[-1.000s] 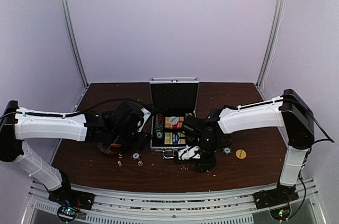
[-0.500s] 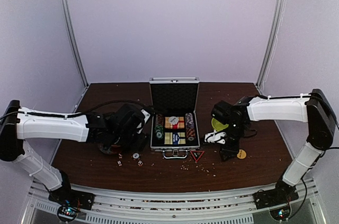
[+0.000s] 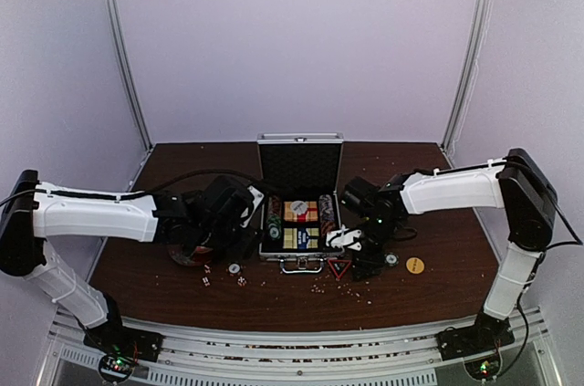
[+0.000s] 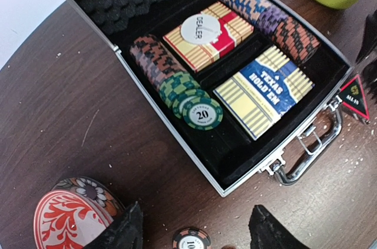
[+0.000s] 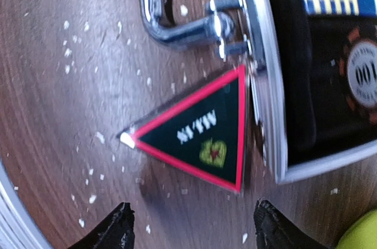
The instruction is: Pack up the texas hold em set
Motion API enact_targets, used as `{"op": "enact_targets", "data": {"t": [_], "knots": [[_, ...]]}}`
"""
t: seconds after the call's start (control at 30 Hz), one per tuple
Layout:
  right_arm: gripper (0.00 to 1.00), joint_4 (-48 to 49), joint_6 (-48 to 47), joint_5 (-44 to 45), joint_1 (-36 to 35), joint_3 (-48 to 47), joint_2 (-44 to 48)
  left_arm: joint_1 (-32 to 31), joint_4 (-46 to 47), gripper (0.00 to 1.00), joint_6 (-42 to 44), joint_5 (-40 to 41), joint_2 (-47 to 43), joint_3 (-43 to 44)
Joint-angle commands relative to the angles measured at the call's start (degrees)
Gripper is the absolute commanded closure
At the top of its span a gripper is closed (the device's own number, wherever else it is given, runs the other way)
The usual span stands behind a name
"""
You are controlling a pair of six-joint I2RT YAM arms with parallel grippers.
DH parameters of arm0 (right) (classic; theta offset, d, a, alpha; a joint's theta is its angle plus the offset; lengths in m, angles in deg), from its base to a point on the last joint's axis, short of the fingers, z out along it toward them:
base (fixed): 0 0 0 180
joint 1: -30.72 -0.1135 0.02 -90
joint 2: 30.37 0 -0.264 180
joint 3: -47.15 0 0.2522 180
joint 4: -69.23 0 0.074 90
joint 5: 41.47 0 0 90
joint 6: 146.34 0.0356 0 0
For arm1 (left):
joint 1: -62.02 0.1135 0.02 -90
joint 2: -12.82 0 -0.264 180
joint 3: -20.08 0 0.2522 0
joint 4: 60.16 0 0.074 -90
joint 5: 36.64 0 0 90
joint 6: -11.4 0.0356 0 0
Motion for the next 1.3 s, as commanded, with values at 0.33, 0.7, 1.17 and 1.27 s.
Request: {"op": "enact_targets", "data": {"t": [0.33,0.7,1.17,1.27], "knots": [[0.28,3.1,0.0,-2.4,-5.3,-2.0,-4.0,0.1,1.4,0.37,-0.6,-0.2,-1.5,-0.7],[0.21,4.7,6.8,2.0,-10.3,-3.3,-4.3,0.1,1.9,0.37,-0.6,-0.8,-0.5,-0.8],[0.22,2.8,12.4,-1.7,-11.1,-6.4,-7.8,0.1,1.6,0.37,-1.4,-1.0,-1.0,-1.2],[0.23,1.9,11.0,-1.6,-14.1,-4.0,-6.3,0.1,1.8,0.37,-1.3,-0.9,-0.9,-1.2]]}}
